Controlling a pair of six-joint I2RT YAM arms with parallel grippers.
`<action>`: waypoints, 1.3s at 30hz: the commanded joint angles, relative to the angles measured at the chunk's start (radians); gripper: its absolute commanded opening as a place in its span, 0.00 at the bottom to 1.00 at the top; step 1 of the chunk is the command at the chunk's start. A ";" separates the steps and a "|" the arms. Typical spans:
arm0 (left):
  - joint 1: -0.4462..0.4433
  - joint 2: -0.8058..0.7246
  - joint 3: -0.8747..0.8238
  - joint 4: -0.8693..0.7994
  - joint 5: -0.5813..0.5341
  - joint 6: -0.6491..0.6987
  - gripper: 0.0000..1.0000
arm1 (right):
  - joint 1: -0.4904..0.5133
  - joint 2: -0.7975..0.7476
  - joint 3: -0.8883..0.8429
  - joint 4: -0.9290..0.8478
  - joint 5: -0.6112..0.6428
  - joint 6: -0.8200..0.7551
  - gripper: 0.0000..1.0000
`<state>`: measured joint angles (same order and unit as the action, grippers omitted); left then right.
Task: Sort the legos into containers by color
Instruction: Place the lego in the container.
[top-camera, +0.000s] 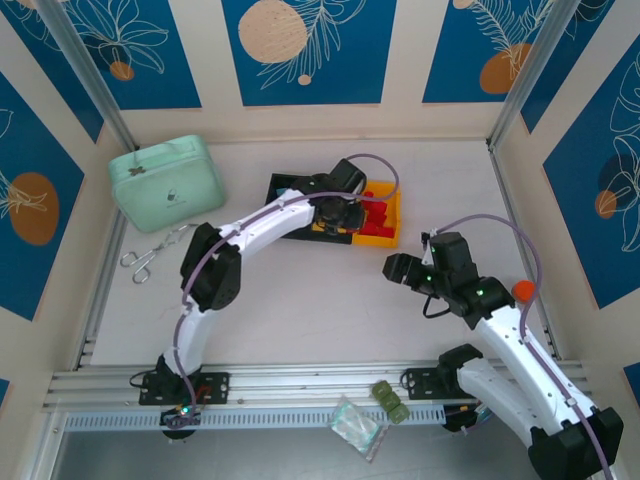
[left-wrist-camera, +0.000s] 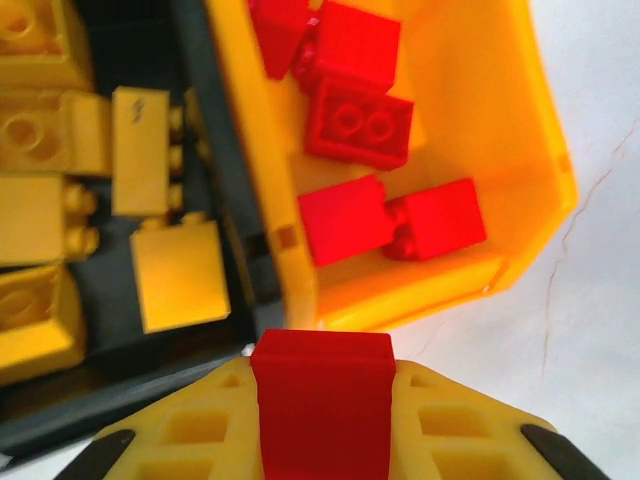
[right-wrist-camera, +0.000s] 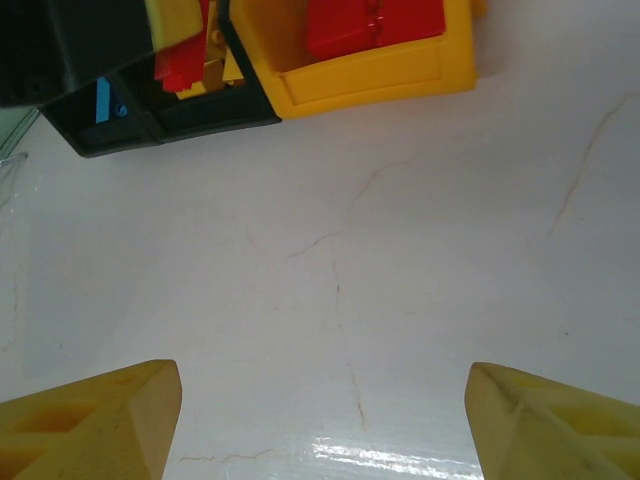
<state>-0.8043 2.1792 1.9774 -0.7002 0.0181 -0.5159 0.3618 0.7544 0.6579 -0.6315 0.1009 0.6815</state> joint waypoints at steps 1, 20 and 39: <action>-0.014 0.073 0.129 -0.096 -0.014 0.002 0.18 | -0.017 -0.019 -0.014 -0.033 -0.027 0.007 0.75; -0.012 0.370 0.610 -0.226 -0.106 0.070 0.46 | -0.058 -0.063 -0.047 -0.044 -0.068 0.016 0.75; -0.031 -0.040 0.121 -0.017 -0.104 0.119 0.61 | -0.045 -0.042 -0.036 -0.001 -0.090 -0.006 0.77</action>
<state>-0.8234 2.2726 2.2002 -0.8150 -0.0643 -0.4320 0.3084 0.7059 0.6186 -0.6479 0.0284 0.6880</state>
